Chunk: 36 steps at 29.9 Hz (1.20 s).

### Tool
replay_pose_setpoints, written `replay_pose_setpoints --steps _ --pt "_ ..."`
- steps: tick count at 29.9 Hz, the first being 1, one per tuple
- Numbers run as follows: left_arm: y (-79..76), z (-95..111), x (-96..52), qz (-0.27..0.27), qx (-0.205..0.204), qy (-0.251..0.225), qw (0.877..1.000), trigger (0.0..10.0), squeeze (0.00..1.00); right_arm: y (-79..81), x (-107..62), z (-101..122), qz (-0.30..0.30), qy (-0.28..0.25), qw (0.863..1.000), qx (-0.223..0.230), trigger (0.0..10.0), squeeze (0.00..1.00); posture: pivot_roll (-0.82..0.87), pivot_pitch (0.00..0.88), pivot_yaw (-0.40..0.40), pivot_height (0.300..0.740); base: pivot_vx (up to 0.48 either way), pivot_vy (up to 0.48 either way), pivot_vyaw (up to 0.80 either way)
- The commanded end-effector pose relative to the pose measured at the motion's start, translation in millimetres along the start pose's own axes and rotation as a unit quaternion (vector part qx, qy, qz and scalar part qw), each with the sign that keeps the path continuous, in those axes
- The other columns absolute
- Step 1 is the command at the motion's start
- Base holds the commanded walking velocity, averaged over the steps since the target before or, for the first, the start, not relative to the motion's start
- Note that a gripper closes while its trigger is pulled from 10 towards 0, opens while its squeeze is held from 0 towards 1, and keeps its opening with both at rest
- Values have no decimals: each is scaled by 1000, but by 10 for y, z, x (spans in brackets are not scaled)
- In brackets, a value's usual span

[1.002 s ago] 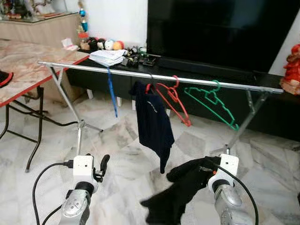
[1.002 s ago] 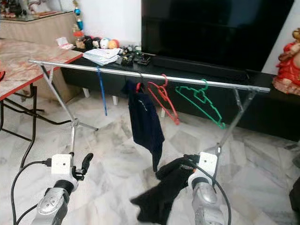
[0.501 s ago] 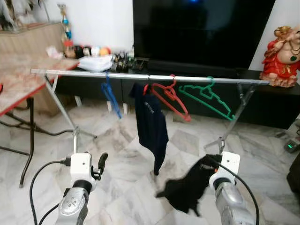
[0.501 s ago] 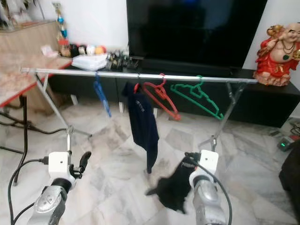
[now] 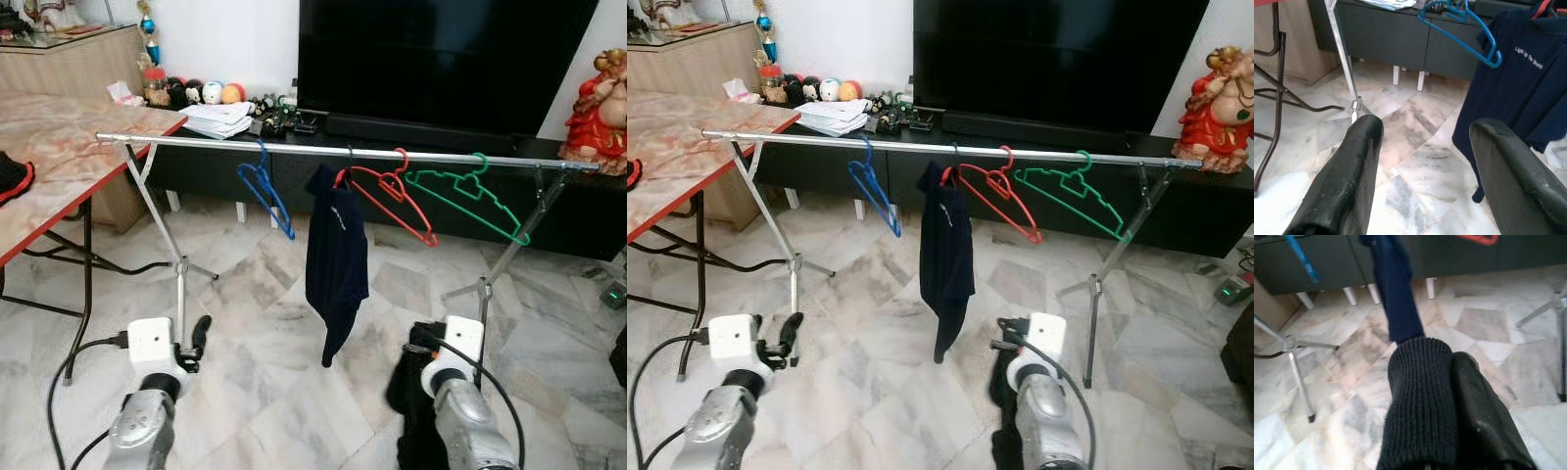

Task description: Hang hanger

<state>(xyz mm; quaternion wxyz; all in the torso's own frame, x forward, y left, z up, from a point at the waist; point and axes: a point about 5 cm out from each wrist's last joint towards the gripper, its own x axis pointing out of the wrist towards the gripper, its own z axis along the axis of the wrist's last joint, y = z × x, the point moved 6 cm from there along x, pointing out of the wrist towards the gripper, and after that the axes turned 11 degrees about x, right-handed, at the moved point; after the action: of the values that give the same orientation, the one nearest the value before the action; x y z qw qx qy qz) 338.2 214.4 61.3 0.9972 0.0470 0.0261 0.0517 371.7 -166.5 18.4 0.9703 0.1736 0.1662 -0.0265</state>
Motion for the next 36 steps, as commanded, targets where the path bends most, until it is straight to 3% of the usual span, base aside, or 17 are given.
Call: replay_pose_setpoints --steps 1,36 --pt "-54 7 -10 -9 -9 1 1000 10000 0 3 10 19 6 -1 1000 -9 10000 0 83 0 16 740 281 0 0" --pt "-71 90 14 -11 -19 -7 1000 10000 0 101 0 -171 37 31 998 -49 10000 0 95 0 18 740 319 0 0"
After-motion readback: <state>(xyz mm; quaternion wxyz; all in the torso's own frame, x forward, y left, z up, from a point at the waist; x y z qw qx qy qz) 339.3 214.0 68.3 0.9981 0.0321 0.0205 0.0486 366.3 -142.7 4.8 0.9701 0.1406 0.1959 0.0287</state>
